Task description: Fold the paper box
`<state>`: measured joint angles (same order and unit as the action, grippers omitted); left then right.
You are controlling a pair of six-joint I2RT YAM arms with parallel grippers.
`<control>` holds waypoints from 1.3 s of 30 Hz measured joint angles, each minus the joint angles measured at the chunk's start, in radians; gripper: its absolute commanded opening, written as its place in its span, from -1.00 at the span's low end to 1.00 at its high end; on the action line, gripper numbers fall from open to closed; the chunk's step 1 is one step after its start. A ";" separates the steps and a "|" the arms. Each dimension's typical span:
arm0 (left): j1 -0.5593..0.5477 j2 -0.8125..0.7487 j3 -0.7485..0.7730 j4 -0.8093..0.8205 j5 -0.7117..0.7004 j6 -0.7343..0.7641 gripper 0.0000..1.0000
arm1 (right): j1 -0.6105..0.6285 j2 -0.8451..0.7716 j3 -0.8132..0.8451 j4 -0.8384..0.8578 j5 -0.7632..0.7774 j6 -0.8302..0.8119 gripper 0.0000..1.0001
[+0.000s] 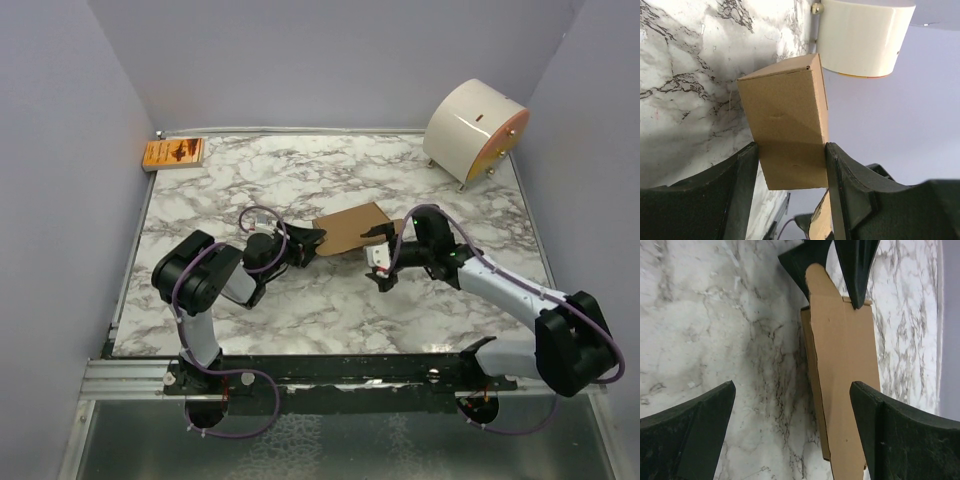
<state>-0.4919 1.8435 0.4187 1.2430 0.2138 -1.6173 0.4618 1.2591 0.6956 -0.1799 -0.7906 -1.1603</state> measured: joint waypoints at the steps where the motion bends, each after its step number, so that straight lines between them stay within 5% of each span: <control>1: 0.000 0.000 0.000 -0.001 0.003 -0.007 -0.19 | 0.015 0.009 -0.014 0.037 0.038 0.000 0.99; 12: 0.001 0.005 0.000 0.002 0.025 -0.049 -0.19 | 0.114 0.155 -0.128 0.482 0.379 -0.048 0.99; 19: 0.002 0.010 -0.002 0.014 0.034 -0.064 -0.19 | 0.161 0.262 -0.186 0.687 0.495 -0.117 0.73; 32: 0.005 0.016 -0.010 0.045 0.044 -0.079 -0.15 | 0.166 0.307 -0.190 0.832 0.554 -0.172 0.04; 39: 0.006 0.016 -0.010 0.051 0.045 -0.087 0.01 | 0.166 0.307 -0.196 0.845 0.562 -0.172 -0.05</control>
<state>-0.4854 1.8595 0.4091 1.2942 0.2584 -1.7039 0.6273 1.5658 0.4999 0.6651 -0.2291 -1.3319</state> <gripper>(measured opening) 0.541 0.519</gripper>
